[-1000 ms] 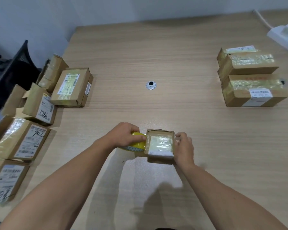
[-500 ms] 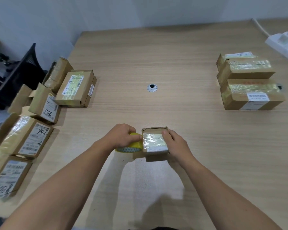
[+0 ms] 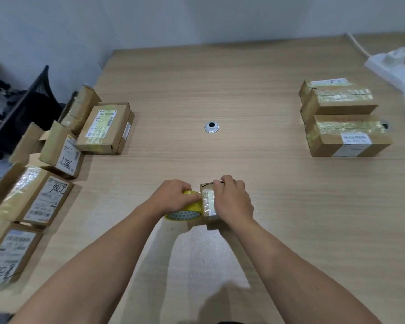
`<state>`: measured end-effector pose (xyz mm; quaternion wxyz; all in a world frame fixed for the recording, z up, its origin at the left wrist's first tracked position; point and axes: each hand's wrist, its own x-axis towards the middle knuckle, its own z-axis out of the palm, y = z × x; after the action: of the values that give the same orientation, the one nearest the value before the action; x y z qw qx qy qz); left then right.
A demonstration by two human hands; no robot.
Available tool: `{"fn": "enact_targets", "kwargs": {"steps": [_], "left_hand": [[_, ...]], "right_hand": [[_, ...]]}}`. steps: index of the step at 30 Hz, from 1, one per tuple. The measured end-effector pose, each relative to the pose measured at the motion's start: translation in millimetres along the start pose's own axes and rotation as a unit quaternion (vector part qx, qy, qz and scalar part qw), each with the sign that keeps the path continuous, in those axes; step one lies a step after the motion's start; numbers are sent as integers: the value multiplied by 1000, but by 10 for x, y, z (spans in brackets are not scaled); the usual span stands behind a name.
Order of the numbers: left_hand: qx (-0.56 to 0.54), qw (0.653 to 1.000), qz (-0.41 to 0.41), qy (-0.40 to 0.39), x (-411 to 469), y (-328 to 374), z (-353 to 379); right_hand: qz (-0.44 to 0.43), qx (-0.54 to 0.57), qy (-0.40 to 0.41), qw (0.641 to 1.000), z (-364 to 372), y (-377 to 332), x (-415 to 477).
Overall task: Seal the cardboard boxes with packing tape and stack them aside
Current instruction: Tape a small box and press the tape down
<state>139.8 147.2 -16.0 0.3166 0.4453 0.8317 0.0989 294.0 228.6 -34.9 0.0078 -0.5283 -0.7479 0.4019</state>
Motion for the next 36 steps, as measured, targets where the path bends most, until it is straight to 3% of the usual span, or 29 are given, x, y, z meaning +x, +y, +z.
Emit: {"fn": "enact_targets", "kwargs": {"steps": [9, 13, 20, 32, 36], "left_hand": [[-135, 990, 26, -24, -74, -122, -32], [-255, 966, 14, -42, -109, -246, -44], [-355, 932, 28, -70, -108, -205, 16], [-209, 978, 22, 5, 23, -78, -86], [-87, 996, 35, 5, 18, -68, 14]], "right_hand": [[-6, -17, 23, 1000, -38, 49, 42], [11, 11, 31, 999, -105, 112, 87], [9, 34, 35, 999, -197, 247, 154], [3, 28, 37, 999, -144, 243, 192], [-2, 30, 38, 999, -146, 270, 186]]}}
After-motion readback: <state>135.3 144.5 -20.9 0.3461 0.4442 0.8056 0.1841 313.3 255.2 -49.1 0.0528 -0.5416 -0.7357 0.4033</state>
